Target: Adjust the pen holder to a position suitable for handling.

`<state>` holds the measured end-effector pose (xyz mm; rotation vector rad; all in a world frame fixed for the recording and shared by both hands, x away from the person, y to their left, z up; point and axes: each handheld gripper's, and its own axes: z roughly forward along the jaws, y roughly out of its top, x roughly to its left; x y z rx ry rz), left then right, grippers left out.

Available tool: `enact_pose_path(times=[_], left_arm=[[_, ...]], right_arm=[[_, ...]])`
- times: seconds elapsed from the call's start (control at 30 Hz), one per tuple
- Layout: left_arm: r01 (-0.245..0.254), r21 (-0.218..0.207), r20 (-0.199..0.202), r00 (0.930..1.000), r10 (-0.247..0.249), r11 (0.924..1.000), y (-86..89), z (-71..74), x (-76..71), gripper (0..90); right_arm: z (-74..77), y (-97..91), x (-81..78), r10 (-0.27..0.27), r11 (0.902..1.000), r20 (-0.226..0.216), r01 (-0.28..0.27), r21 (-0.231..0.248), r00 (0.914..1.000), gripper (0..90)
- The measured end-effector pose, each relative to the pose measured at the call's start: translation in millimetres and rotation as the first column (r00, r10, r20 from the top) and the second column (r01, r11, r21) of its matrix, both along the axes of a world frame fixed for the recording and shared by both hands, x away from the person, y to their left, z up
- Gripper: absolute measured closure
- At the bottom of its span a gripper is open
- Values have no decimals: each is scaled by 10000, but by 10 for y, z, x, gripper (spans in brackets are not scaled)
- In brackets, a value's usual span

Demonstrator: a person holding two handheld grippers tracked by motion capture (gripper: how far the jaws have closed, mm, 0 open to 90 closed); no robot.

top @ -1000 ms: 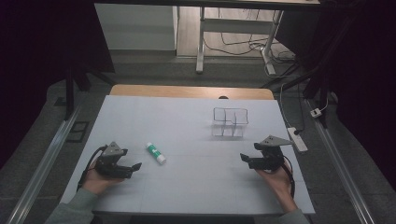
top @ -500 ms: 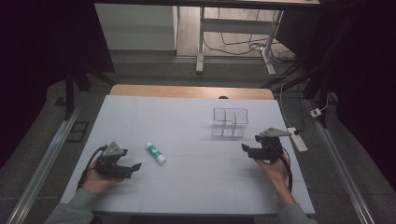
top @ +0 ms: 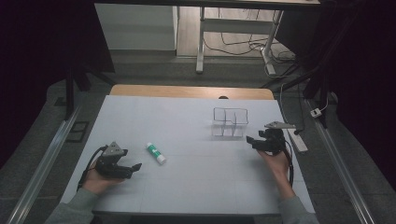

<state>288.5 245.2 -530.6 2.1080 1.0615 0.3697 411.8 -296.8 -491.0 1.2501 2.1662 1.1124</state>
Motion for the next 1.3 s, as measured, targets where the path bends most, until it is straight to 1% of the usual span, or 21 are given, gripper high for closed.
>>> enact_pose_path(times=[0.1, 0.17, 0.3, 0.33, 0.4, 0.47, 0.5, 0.53, 0.63, 0.67, 0.73, 0.8, 0.9, 1.13, 1.23, 1.3], left_arm=[[12, 25, -22, 10000, -12, 10000, -1, -5, 3, 161], [35, 47, -30, 10000, -35, 10000, -4, -8, 5, 161], [23, 45, -25, 10000, -23, 10000, -1, -8, 3, 161], [-20, 12, -34, 10000, 20, 10000, -2, -9, 2, 161], [-29, 3, -41, 10000, 29, 10000, 0, -11, 3, 161], [-17, 34, -56, 10000, 17, 10000, -2, -14, 7, 161], [-14, 40, -62, 10000, 14, 10000, -2, -15, 7, 161], [-16, 48, -59, 10000, 16, 10000, -2, -16, 6, 161], [-37, 36, -61, 10000, 37, 10000, 1, -17, 6, 161], [-36, 32, -65, 10000, 36, 10000, 1, -17, 6, 161], [-24, 78, -72, 10000, 25, 10000, 0, -21, 7, 161], [-14, 88, -84, 10000, 15, 10000, -2, -24, 8, 161], [-27, 93, -75, 10000, 28, 10000, 0, -22, 6, 161], [-15, 68, -53, 10000, 15, 10000, 9, -19, 5, 163], [-26, 87, -63, 10000, 26, 10000, 6, -22, 4, 163], [19, 108, -55, 10000, -19, 9999, 4, -24, 5, 163]], right_arm=[[-8, 4, 60, -83, 9999, -77, 82, -147, 9999, 371], [-1, 4, 95, -157, 9998, -39, 156, -125, 9999, 398], [7, 16, 152, -333, 9988, 97, 336, -368, 9994, 489], [3, 20, 165, -332, 9987, 162, 338, -378, 9993, 519], [6, 30, 198, -309, 9980, 167, 317, -554, 9994, 554], [11, 41, 228, -231, 9982, 93, 235, -555, 9997, 590], [12, 52, 246, -210, 9980, 128, 217, -598, 9997, 610], [16, 63, 260, -186, 9973, 128, 195, -713, 9997, 633], [11, 98, 296, -121, 9963, 185, 136, -843, 9998, 722], [8, 106, 310, -79, 9961, 141, 91, -883, 9999, 751], [17, 121, 327, 13, 9965, 91, -5, -833, 10000, 834], [32, 134, 342, 103, 9968, 68, -97, -789, 9999, 892], [34, 160, 368, 136, 9969, 60, -131, -773, 9999, 893], [-7, 199, 415, 175, 9953, -57, -180, -948, 9998, 893], [-21, 202, 424, 158, 9957, -65, -163, -917, 9999, 893], [-21, 216, 424, 165, 9946, -6, -165, -1027, 9999, 893]])
